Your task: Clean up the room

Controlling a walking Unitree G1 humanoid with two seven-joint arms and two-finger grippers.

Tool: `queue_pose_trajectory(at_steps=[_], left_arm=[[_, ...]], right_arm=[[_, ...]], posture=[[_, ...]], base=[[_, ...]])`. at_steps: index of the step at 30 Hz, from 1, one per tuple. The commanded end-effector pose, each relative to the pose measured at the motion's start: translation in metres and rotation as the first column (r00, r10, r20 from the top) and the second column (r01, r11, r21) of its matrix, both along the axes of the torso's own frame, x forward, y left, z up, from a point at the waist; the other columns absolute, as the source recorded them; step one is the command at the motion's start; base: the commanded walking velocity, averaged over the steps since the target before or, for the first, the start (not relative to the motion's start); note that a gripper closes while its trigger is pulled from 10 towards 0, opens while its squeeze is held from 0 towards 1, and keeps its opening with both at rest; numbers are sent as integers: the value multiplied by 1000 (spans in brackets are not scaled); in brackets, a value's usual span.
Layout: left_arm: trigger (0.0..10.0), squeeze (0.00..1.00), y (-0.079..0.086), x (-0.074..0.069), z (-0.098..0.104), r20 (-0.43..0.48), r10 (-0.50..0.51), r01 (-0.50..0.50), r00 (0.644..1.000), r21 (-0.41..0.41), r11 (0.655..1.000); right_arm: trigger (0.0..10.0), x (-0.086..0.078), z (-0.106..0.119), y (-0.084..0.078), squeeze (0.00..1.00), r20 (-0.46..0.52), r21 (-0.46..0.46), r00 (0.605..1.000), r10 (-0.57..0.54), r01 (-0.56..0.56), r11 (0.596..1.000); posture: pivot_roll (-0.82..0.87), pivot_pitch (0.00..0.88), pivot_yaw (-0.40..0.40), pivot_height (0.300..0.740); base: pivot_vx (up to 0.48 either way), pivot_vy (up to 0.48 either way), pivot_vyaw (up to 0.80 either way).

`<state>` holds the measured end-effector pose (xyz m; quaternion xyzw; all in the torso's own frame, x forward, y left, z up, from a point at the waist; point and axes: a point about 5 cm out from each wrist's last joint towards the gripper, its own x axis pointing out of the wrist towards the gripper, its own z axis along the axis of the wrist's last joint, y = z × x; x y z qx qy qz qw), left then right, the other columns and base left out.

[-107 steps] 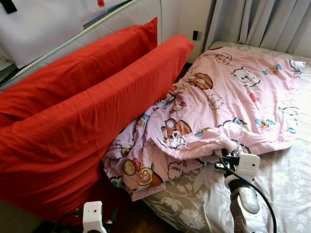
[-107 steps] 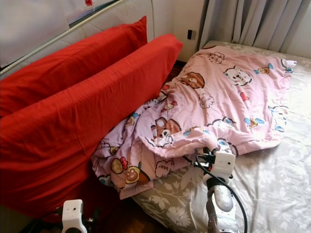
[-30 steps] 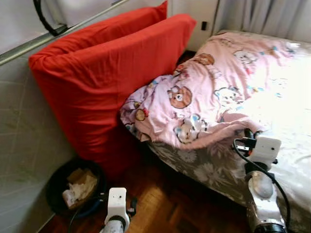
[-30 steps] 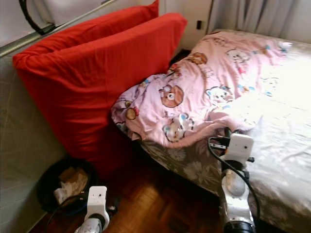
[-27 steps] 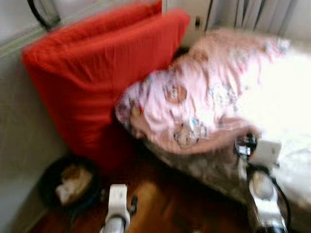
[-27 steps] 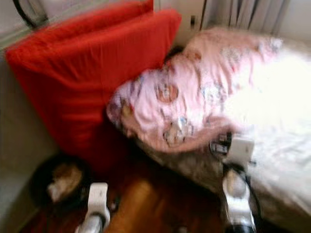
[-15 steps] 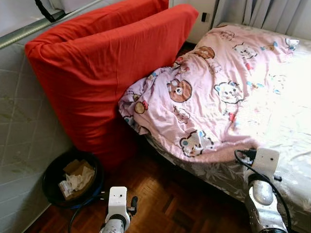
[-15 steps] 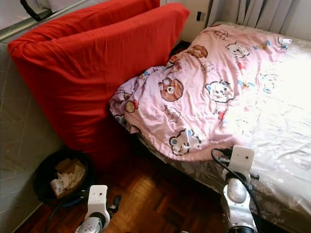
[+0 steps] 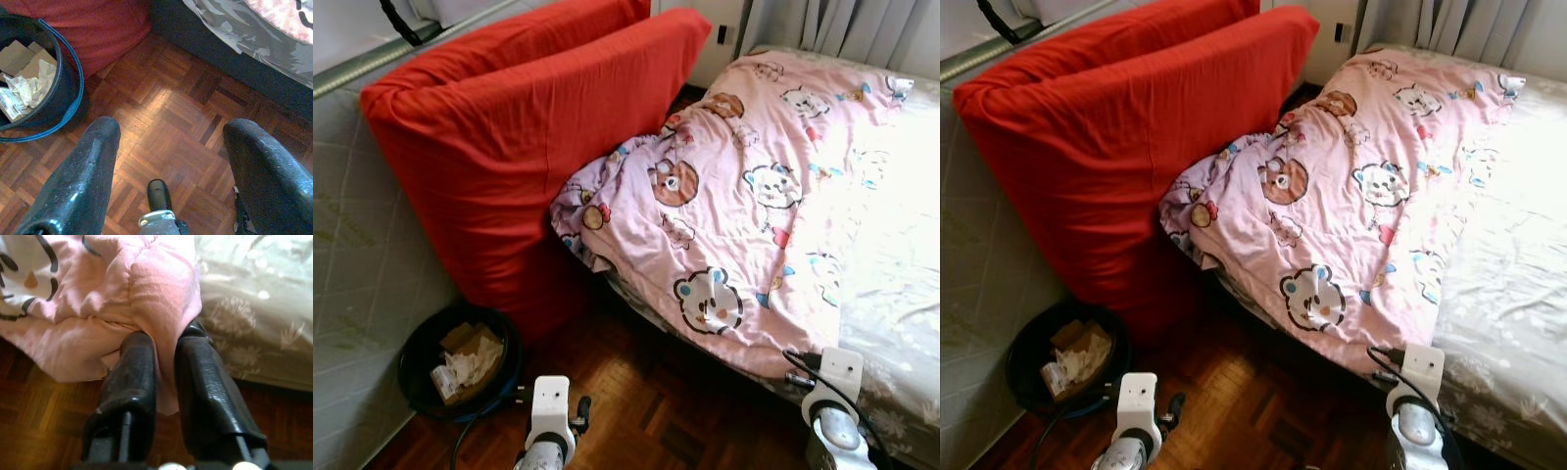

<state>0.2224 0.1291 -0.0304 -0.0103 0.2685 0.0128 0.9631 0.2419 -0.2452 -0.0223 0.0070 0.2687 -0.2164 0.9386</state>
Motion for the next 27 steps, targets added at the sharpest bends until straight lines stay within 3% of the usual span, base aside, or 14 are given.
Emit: queue_pose_trajectory(at_steps=[1, 9, 10, 11, 12, 18, 23, 27], left_arm=[[10000, 0, -4, -3, -4, -19, 8, -8, 1000, -16, 1000], [10000, 0, -4, -3, -4, -20, 10, -10, 1000, -18, 1000], [10000, 0, -4, -3, -4, -20, 11, -11, 1000, -19, 1000], [10000, 0, -4, -3, -4, -20, 11, -11, 1000, -19, 1000], [10000, 0, -4, -3, -4, -21, 11, -11, 1000, -19, 1000], [10000, 0, -4, -2, -5, -28, 10, -10, 1000, -20, 1000], [10000, 0, -5, -2, -5, -30, 39, -40, 999, -27, 999], [10000, 0, -5, -2, -5, -31, 49, -49, 998, -26, 998]], right_arm=[[10000, -9, -8, -3, 1000, -36, 15, 999, -22, 22, 1000], [10000, -31, -26, -2, 980, -94, 53, 996, 4, 1, 999], [10000, -34, -28, -2, 565, -98, 59, 995, 2, 4, 998], [10000, -37, -30, -2, 349, -108, 64, 994, 4, 3, 998], [10000, -40, -32, 0, 0, -115, 80, 993, 11, -2, 997], [10000, -55, -49, 22, 0, -159, 237, 977, 145, -104, 966], [10000, -80, -65, 30, 0, -316, 241, 926, 206, -132, 962], [10000, -78, -65, 33, 0, -302, 247, 925, 228, -156, 957]], posture=[[-61, 142, 38, 740], [-58, 139, 35, 740], [-61, 138, 35, 740], [-61, 138, 35, 740], [-61, 138, 35, 740], [-77, 137, 43, 740], [-53, 129, 35, 740], [-62, 131, 36, 740]], base=[[0, 0, 0], [0, 0, 0], [0, 0, 0], [0, 0, 0], [0, 0, 0], [0, 0, 0], [0, 0, 0], [0, 0, 0]])
